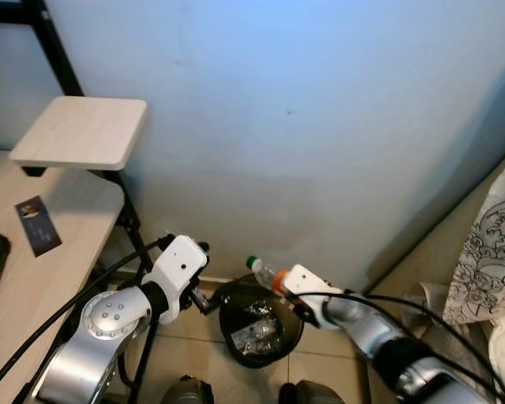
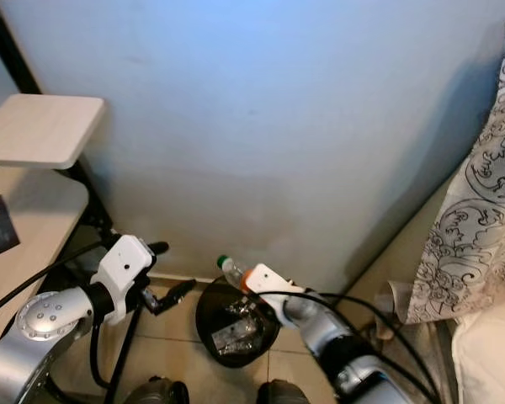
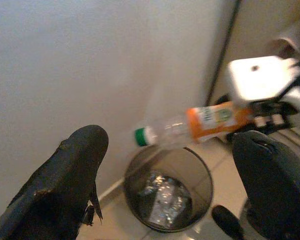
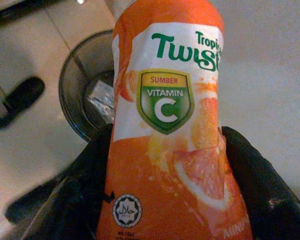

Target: Clean up the room

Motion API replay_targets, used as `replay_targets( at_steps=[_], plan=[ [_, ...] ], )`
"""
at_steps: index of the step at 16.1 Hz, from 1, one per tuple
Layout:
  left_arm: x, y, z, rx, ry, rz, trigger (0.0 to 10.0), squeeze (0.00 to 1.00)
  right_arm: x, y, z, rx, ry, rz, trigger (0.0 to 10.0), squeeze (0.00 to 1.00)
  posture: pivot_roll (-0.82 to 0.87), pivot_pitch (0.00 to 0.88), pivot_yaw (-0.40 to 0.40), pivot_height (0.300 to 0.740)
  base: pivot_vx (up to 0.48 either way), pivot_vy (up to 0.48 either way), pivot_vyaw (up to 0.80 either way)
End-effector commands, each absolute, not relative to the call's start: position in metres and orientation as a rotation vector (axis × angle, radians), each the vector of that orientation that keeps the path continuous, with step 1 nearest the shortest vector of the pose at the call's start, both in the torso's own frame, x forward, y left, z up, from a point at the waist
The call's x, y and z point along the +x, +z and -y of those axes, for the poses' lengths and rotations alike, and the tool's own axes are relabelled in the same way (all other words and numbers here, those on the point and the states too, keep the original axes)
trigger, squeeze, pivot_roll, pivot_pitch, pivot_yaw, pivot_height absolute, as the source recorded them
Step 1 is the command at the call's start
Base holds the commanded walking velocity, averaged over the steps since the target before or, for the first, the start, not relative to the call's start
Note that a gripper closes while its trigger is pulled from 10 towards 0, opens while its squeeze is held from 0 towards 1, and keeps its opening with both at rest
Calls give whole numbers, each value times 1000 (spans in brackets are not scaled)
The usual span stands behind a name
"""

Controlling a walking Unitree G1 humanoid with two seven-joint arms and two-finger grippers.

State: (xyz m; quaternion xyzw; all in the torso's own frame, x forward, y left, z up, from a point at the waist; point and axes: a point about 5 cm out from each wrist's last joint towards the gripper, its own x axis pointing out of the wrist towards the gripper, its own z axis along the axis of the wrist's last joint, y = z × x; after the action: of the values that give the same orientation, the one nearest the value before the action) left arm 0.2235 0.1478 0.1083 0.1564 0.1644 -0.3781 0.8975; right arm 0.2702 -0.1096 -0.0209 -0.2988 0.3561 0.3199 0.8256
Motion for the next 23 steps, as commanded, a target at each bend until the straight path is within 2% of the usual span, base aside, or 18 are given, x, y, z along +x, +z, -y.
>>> replay_targets(
  at_steps=[1,6,7,8,13,20,21,22,23],
  plan=[
    [219,108,-143,317,-832,-352,10000,302,270,-23,107,-627,675,-755,10000,0,-31,185,-34,740,0,0,0],
    [218,109,-143,325,-833,-350,10000,294,276,-20,93,-621,648,-706,10000,0,-32,185,-35,740,0,0,0],
    [219,109,-142,325,-834,-350,10000,298,277,-20,92,-606,647,-705,10000,698,-31,184,-36,740,0,0,0],
    [219,109,-142,325,-833,-349,10000,302,277,-20,91,-579,644,-707,10000,1000,-30,183,-36,740,0,0,0],
    [220,110,-143,325,-824,-346,10000,298,277,-21,90,-556,645,-714,10000,1000,-25,177,-38,740,0,0,0],
    [224,112,-145,325,-794,-325,10000,294,273,-24,96,-422,618,-731,10000,1000,-22,148,-35,740,0,0,0],
    [227,113,-146,325,-762,-312,10000,290,275,-22,98,-404,614,-717,10000,1000,-19,141,-35,740,0,0,0],
    [237,114,-150,299,-614,-288,10000,294,279,-16,104,-349,601,-672,10000,1000,-17,136,-36,740,0,0,0],
    [240,116,-151,292,-569,-271,10000,294,281,-14,107,-332,586,-655,10000,1000,-14,128,-37,740,0,0,0]
  ],
)
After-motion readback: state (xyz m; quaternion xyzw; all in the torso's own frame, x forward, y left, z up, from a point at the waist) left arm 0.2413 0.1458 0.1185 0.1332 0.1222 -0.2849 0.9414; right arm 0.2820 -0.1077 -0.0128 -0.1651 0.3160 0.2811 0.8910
